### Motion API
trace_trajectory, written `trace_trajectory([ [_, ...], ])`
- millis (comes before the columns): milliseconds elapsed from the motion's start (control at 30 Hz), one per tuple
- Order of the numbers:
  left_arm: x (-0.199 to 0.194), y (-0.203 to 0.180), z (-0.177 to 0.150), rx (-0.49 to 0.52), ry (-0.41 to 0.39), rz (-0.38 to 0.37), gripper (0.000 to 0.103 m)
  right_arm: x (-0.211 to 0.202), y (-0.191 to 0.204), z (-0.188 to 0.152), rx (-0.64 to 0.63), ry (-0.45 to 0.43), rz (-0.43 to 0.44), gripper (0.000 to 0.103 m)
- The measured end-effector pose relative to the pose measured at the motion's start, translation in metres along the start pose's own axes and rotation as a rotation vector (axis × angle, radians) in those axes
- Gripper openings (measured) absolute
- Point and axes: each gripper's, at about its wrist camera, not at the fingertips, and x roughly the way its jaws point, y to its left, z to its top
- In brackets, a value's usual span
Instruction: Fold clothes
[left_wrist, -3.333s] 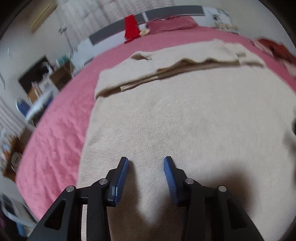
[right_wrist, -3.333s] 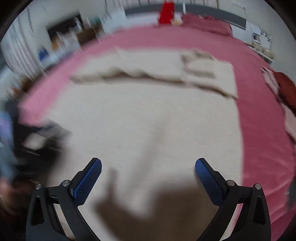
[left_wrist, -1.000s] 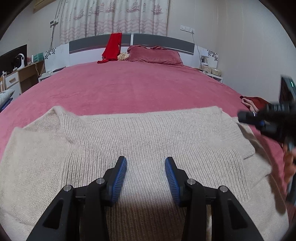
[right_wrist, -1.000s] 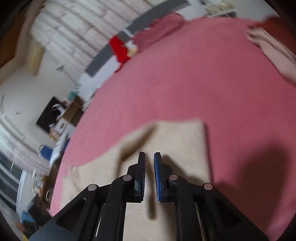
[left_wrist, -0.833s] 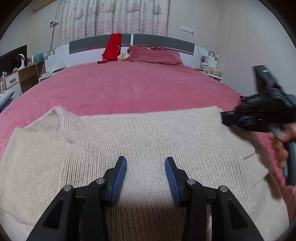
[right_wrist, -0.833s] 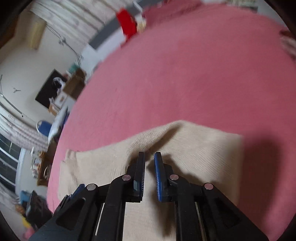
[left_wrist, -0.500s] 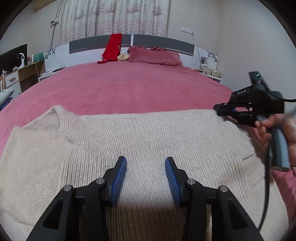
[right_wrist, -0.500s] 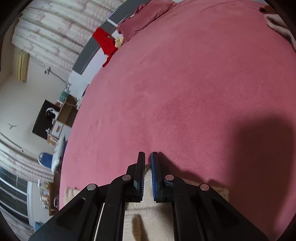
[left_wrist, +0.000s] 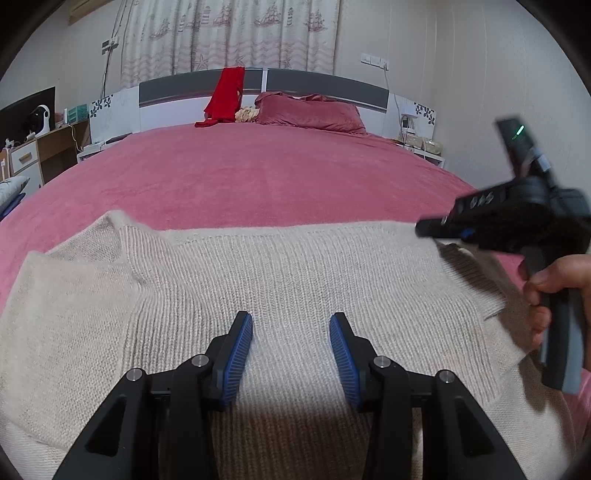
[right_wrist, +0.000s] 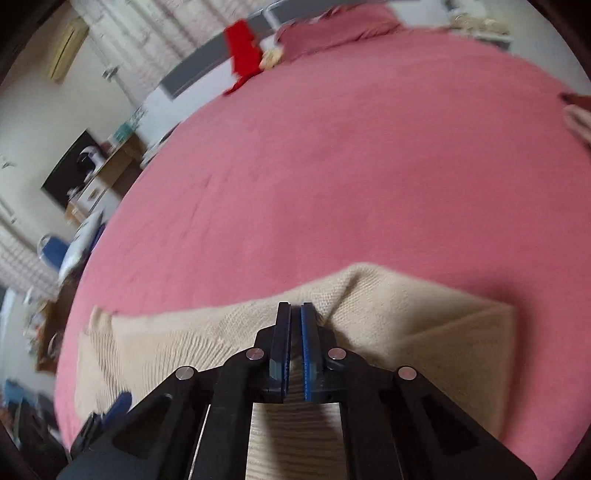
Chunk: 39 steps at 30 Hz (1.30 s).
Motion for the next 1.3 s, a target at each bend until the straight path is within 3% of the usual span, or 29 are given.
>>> trace_trajectory([
  [33,0.0,0.001,0.0,-0.005,-0.001,-0.004,0.044,-0.006,0.015,-0.002,-0.022,-0.032,-0.007,0.013],
  [133,-0.001,0.004,0.001,-0.021,-0.002,-0.019,0.044,-0.019,0.095,-0.02,-0.161,-0.094,0.143,0.016],
  [200,-0.003,0.007,0.002,-0.036,-0.003,-0.032,0.044,-0.009,0.13,-0.035,-0.207,-0.054,0.217,0.028],
  [233,-0.005,0.01,0.002,-0.052,-0.005,-0.043,0.044,0.0,0.149,-0.043,-0.229,-0.026,0.243,0.03],
  [367,-0.025,0.037,-0.005,-0.187,-0.014,-0.085,0.043,0.048,0.201,-0.082,-0.245,0.083,0.212,0.029],
  [400,-0.029,0.043,-0.006,-0.21,-0.004,-0.093,0.043,0.052,0.213,-0.089,-0.287,0.068,0.196,0.029],
  [467,-0.036,0.033,-0.006,-0.09,0.026,-0.021,0.033,0.069,0.238,-0.089,-0.395,0.025,0.152,0.029],
  [533,-0.045,0.02,-0.005,0.051,0.042,0.036,0.034,0.076,0.264,-0.102,-0.433,-0.009,0.125,0.03],
  [600,-0.052,0.031,0.002,0.067,0.035,0.034,0.036,0.08,0.286,-0.114,-0.464,-0.04,0.105,0.03],
  [733,-0.064,0.064,0.018,0.049,0.022,0.039,0.037,0.083,0.298,-0.128,-0.41,-0.043,0.167,0.03],
  [833,-0.057,0.093,0.033,0.035,0.028,0.139,0.042,0.099,0.313,-0.131,-0.405,-0.05,0.164,0.03],
  [967,-0.018,0.121,0.057,0.021,0.108,0.18,0.042,0.107,0.335,-0.142,-0.408,-0.058,0.155,0.03],
  [1067,0.021,0.125,0.063,0.069,0.203,0.24,0.043,0.111,0.351,-0.15,-0.409,-0.063,0.15,0.03],
  [1200,0.049,0.128,0.078,0.099,0.219,0.296,0.045,0.127,0.38,-0.149,-0.412,-0.068,0.142,0.03],
  [1300,0.052,0.147,0.083,0.029,0.235,0.36,0.045,0.138,0.377,-0.136,-0.407,-0.071,0.141,0.03],
])
